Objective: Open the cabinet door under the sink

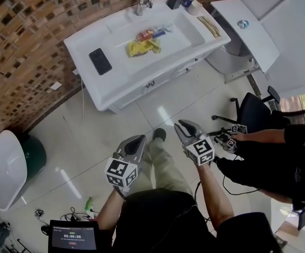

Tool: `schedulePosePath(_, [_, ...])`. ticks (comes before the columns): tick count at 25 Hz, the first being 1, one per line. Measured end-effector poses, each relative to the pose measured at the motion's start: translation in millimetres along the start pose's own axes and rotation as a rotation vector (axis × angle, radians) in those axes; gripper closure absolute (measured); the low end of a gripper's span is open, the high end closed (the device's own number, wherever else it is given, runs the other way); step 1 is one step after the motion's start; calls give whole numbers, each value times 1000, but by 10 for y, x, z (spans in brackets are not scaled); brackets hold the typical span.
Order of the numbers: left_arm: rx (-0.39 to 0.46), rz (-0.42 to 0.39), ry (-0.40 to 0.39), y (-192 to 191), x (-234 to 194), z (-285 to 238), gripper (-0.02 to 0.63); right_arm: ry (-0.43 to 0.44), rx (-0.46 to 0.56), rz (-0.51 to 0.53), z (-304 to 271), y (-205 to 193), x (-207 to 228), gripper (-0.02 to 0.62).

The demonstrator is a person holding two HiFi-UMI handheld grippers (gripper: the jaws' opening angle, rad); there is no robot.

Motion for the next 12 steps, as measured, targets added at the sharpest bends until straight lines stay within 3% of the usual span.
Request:
schedulePosePath(6, [2, 17, 40, -93, -222, -174, 591, 14, -39, -14, -961, -322, 330, 534])
schedulePosePath(12, [-40, 3, 24, -166, -480, -493, 591, -23, -76, -48, -1893, -714, 601, 534])
Point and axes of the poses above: the fingertips, and each gripper's own axes: z backward along the fingers, x to its right, y out of its top, the point moved 6 cm from there along z, backward along the fingers, and after that the axes turned 11 degrees about -y, right-handed, at the moved point
